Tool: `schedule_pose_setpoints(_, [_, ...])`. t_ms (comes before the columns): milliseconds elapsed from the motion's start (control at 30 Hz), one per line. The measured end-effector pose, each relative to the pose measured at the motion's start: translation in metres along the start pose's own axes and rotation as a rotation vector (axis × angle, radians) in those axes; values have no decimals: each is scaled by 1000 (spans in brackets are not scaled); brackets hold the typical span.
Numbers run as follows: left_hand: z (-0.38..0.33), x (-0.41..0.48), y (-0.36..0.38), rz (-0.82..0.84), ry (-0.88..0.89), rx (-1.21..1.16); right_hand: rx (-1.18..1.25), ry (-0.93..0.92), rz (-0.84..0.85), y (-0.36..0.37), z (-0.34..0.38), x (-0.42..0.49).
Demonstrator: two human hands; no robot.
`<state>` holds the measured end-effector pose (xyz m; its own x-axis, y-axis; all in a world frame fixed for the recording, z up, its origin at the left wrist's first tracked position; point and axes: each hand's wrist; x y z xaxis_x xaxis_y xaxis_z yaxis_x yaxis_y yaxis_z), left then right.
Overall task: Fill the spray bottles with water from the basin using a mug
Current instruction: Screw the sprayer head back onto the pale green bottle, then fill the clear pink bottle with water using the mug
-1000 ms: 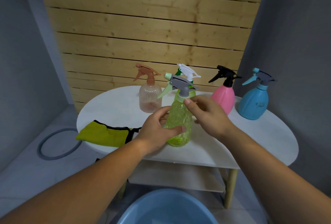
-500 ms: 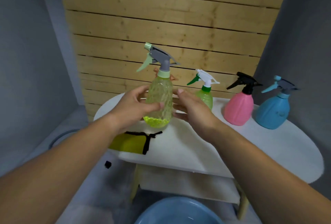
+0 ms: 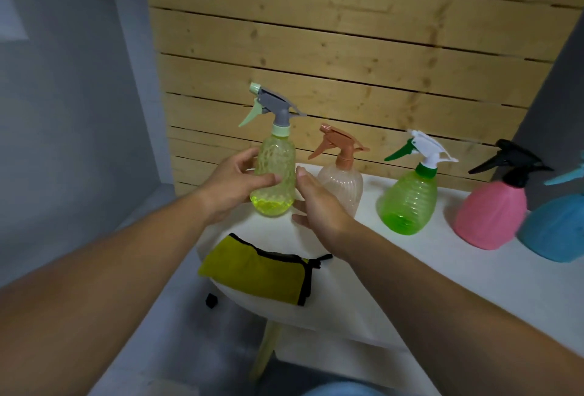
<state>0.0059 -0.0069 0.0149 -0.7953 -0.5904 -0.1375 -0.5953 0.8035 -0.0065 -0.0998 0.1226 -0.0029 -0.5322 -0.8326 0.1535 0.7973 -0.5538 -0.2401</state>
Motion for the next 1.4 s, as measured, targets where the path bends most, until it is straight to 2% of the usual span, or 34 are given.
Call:
schedule_pose_setpoints(133, [5, 12, -5, -12, -3, -14, 25, -41, 3, 7, -5, 11])
schedule_pose_setpoints(333, [11, 22, -7, -48, 1, 5, 48, -8, -14, 11, -10, 16])
schedule_pose_setpoints(600, [17, 35, -7, -15, 24, -21, 29, -52, 10, 7, -13, 17])
schedule_pose_setpoints(800, [16, 31, -12, -24, 18, 76, -14, -100, 33, 5, -10, 2])
schedule_pose_setpoints(833, [14, 27, -11, -67, -3, 98, -38, -121, 26, 2, -7, -5])
schedule_pose_setpoints(900, [11, 18, -7, -260, -3, 134, -71, -180, -12, -9, 0, -20])
schedule_pose_setpoints(967, [10, 3, 4, -522, 144, 151, -122, -224, -144, -25, 7, -36])
schedule_pose_setpoints(1033, [12, -14, 18, -648, 379, 173, -252, -292, -300, -41, 12, -46])
schedule_pose_setpoints(1100, [17, -27, 42, -581, 503, 274, -387, -355, -455, -59, 14, -51])
schedule_pose_setpoints(1133, [22, -29, 55, -510, 497, 328, -428, -358, -504, -66, 14, -49])
schedule_pose_setpoints(1267, [36, -19, 96, -250, 208, 477, -442, -226, -446, -79, 10, -28])
schedule_pose_setpoints(1400, [36, 1, 111, -65, 92, 436, -333, -170, -382, -76, 7, -9])
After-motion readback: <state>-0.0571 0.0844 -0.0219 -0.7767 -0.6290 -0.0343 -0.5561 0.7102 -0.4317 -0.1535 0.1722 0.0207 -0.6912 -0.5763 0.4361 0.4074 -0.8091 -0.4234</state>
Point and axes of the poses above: each hand's wrist, its own x-axis towards the middle knuckle, its own y-axis out of the palm, z = x × y, and after that the axes turned 14 degrees about -y, right-handed
